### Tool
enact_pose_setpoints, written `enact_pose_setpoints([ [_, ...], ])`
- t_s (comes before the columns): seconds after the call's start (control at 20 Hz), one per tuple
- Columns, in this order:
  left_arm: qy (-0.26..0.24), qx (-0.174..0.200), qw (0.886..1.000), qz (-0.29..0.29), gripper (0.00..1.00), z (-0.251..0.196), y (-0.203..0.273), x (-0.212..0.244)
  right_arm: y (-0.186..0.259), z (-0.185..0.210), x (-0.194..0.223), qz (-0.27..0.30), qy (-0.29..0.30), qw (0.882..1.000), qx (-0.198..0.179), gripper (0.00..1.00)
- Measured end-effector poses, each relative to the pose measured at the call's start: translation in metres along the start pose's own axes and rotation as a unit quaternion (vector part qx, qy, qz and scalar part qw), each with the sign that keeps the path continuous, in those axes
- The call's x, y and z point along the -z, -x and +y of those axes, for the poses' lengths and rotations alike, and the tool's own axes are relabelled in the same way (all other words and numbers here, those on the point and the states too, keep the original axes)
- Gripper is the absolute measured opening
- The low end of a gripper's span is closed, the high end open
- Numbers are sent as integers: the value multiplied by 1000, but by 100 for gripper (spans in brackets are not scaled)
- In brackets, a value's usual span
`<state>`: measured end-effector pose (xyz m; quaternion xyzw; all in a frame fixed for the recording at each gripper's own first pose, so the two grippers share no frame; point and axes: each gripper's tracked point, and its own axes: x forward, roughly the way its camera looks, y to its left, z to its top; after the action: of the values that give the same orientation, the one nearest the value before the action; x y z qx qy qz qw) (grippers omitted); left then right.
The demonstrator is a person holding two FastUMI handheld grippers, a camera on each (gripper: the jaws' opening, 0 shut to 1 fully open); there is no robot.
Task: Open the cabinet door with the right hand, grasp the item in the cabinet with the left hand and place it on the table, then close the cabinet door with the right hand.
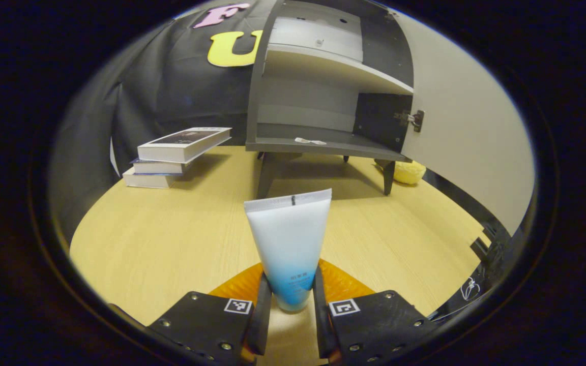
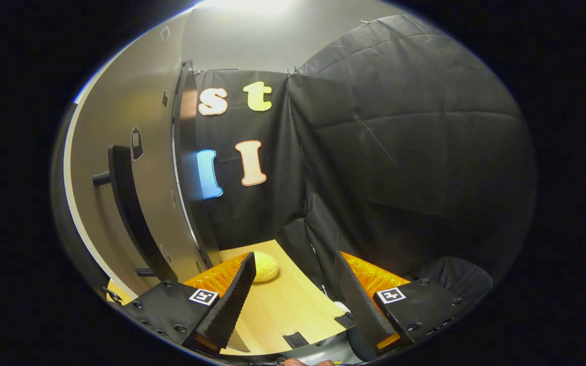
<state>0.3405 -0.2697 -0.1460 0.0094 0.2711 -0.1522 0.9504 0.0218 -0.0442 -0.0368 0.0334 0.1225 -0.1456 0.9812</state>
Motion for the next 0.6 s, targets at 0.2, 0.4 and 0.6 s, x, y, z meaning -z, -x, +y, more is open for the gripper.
enact_pose_setpoints([
  [0.2, -18, 3, 1000, 2, 46, -4, 8, 17, -4, -4, 5, 5, -8, 1000, 7, 97],
  [0.4, -33, -9, 999, -11, 43, -1, 21, 29, -5, -7, 10, 8, -7, 1000, 12, 97],
  [0.6, -50, -12, 999, -9, 43, -5, 27, 41, -11, -1, 19, 17, 9, 1000, 5, 97],
])
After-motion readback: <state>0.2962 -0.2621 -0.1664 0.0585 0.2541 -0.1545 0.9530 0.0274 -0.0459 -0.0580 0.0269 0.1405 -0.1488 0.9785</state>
